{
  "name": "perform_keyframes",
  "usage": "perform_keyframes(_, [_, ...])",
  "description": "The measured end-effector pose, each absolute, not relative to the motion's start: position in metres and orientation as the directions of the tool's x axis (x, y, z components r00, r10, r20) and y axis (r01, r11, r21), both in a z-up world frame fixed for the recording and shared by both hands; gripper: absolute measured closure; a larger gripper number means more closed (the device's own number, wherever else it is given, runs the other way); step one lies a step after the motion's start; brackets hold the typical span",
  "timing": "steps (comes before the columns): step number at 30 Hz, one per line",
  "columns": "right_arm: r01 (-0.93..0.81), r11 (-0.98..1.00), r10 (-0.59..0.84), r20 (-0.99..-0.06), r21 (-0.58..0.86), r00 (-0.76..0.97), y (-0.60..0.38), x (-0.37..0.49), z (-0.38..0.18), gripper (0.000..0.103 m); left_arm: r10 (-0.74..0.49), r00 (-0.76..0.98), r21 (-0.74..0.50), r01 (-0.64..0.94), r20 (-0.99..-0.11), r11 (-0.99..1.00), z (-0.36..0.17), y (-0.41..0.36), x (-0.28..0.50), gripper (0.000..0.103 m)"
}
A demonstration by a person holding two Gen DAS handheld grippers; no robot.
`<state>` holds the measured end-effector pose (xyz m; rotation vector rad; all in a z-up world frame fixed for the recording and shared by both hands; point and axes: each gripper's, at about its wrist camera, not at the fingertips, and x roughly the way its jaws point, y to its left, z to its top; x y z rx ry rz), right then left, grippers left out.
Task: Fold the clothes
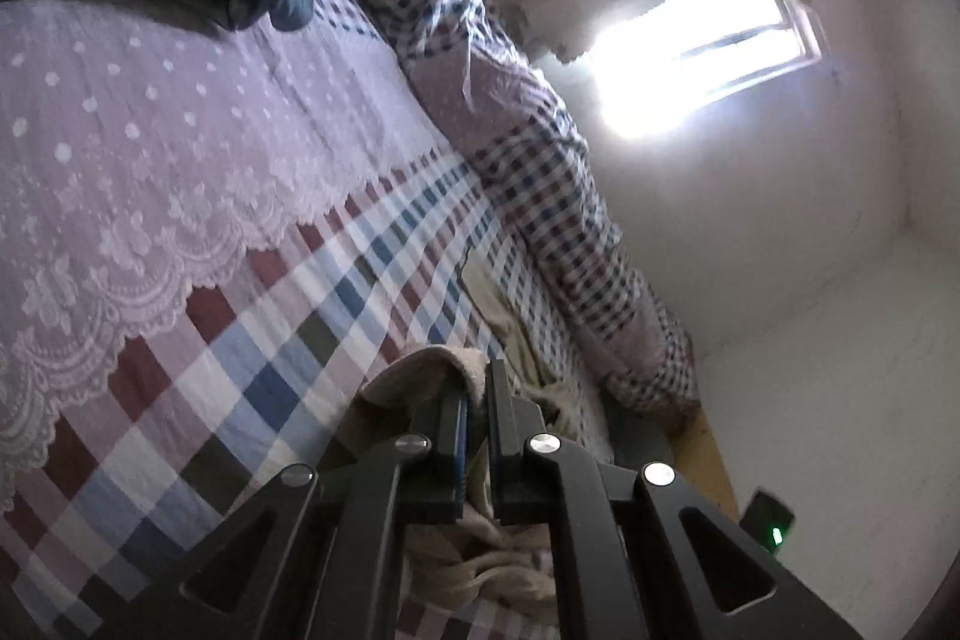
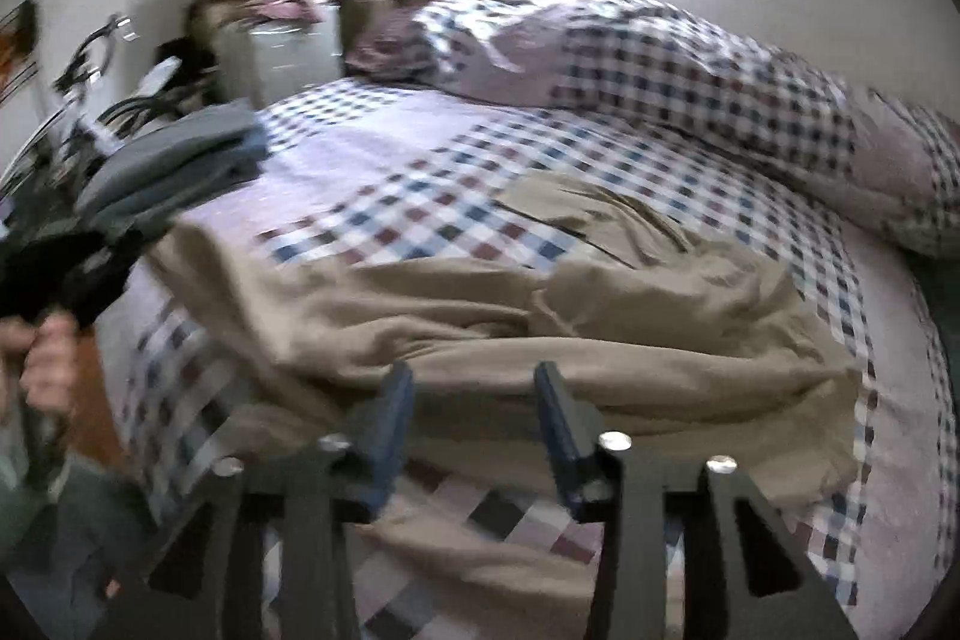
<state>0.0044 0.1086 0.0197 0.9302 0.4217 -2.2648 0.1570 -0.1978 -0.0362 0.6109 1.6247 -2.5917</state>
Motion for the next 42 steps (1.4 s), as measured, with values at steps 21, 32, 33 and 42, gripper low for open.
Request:
perform_keyframes(21, [0.537, -0.771, -0.095, -0.772, -0.342, -0.629, 0.023, -0.120, -0.052, 0.091, 0.207, -0.909, -0.832, 0.215, -0.362, -0.511, -0.034, -0.200, 0.152, 0.099])
perform_keyframes(32, [0.389, -0.868, -0.110, -0.644, -0.310, -0.757, 0.089, -0.097, 0.018, 0.100, 0.162, -0.921, -0.816, 0.220, -0.354, -0.534, -0.009, -0.203, 0.160, 0.099])
perform_keyframes(33, [0.371, -0.876, -0.108, -0.626, -0.307, -0.772, 0.096, -0.094, 0.028, 0.100, 0.155, -0.924, -0.814, 0.217, -0.350, -0.539, -0.005, -0.203, 0.160, 0.099])
perform_keyframes(42, [0.208, -0.945, -0.063, -0.485, -0.252, -0.872, 0.191, -0.048, 0.122, 0.100, 0.132, -0.948, -0.832, 0.180, -0.288, -0.524, 0.047, -0.218, 0.148, 0.099])
